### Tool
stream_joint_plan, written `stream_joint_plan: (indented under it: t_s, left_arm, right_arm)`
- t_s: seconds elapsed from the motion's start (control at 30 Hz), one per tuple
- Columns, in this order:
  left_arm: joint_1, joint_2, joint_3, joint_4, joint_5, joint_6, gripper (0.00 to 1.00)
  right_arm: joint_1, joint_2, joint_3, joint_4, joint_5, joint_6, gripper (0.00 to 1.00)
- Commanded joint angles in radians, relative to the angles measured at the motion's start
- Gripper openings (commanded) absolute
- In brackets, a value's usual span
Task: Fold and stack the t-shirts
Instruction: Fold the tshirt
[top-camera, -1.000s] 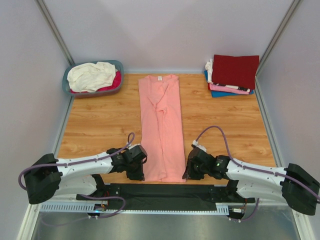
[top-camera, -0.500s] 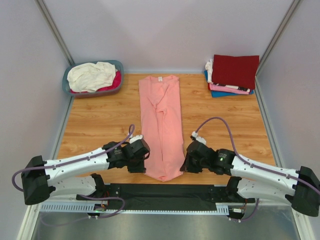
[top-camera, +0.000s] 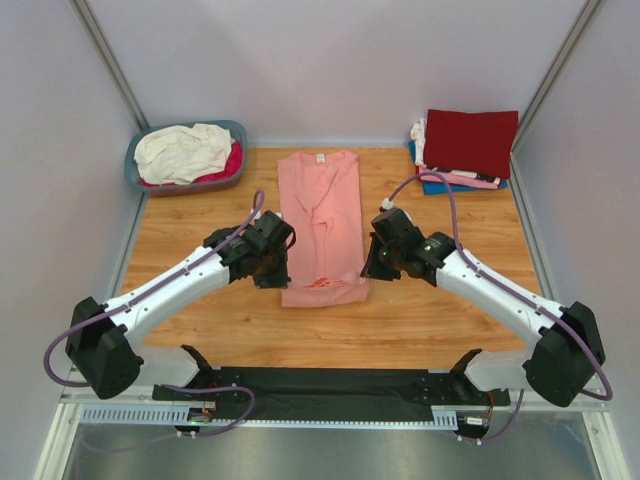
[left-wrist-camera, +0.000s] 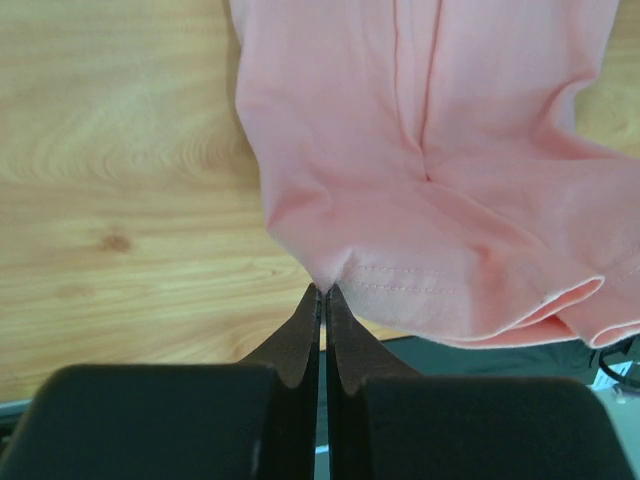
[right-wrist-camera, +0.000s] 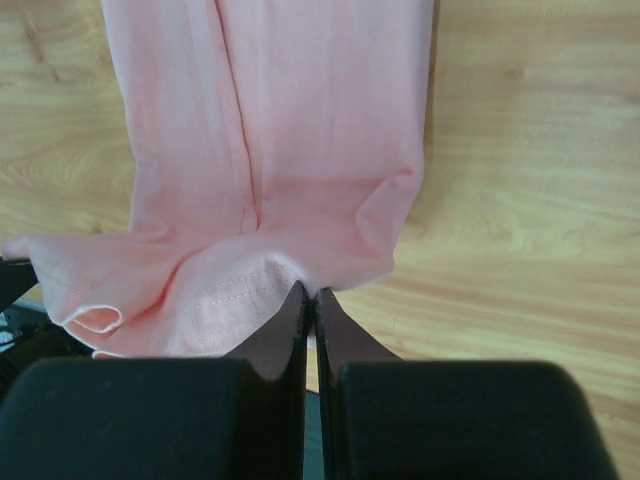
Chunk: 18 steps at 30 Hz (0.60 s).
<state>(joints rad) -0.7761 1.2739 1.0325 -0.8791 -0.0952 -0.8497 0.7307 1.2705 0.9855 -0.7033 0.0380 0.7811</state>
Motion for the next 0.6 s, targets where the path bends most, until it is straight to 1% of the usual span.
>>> stream_joint_plan:
  t_s: [0.0,0.03,0.07,0.17,0.2,0.37,0.57]
  left_arm:
    - [0.069,0.048,0.093,-0.004,0.017,0.136,0.00]
    - [0.098,0.085,0.127,-0.003,0.029,0.168,0.00]
    - [0.112,0.103,0.145,-0.006,0.032,0.181,0.00]
    - [0.150,0.185,0.211,-0.009,0.034,0.227,0.00]
    - [0.159,0.205,0.227,-0.011,0.035,0.235,0.00]
    - [0.210,0.329,0.340,-0.020,0.054,0.284,0.00]
    - [0.247,0.442,0.452,-0.038,0.058,0.317,0.00]
  right_arm:
    - [-0.062,0.064,0.097,-0.001,-0.024,-0.114,0.00]
    - [-0.071,0.085,0.113,0.001,-0.023,-0.138,0.01]
    - [-0.080,0.123,0.148,0.001,-0.055,-0.149,0.00]
    - [-0.115,0.187,0.220,-0.002,-0.079,-0.189,0.00]
    - [-0.135,0.228,0.238,-0.004,-0.090,-0.197,0.00]
    - [-0.201,0.325,0.330,0.002,-0.136,-0.240,0.01]
    - [-0.240,0.443,0.410,-0.004,-0.173,-0.284,0.00]
